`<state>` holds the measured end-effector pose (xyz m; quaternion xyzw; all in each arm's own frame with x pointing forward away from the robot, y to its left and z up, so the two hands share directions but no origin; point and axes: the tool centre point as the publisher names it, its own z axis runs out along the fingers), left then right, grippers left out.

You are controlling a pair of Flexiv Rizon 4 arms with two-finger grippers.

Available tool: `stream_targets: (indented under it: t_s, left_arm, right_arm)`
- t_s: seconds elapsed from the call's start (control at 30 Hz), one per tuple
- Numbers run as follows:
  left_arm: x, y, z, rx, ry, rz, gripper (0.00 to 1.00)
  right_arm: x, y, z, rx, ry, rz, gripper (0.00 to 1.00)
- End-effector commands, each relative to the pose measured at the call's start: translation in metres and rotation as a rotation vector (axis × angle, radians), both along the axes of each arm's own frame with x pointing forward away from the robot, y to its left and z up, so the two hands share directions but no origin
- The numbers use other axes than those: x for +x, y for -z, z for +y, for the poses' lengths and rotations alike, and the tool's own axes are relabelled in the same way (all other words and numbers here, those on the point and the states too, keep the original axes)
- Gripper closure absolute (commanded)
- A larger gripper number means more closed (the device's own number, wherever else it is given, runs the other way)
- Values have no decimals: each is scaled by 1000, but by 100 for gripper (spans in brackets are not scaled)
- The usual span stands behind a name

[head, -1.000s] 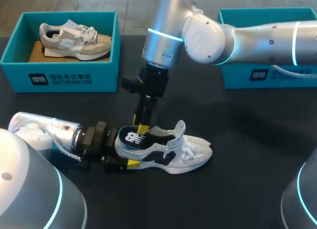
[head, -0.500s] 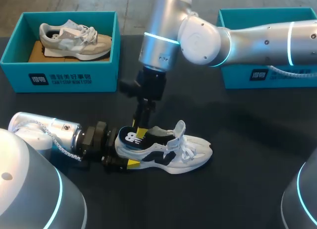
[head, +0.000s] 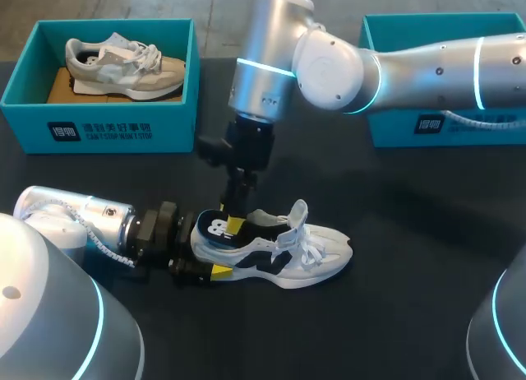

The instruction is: Take the shoe out of the shoebox, open the shoe tongue, remove and reinsert the insole, then place the shoe into the shoebox

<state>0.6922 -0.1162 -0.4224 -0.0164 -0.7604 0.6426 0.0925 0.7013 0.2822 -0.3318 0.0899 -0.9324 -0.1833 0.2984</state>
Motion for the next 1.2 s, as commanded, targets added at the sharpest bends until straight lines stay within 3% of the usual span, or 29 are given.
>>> stream_targets:
  t_s: [0.03, 1.2]
  left_arm:
    - [1, 2, 1, 0, -1, 0, 100]
    - [1, 2, 1, 0, -1, 0, 100]
  right_arm:
    - [-2, 6, -4, 16, 7, 6, 51]
    - [-9, 11, -17, 116, 101, 16, 58]
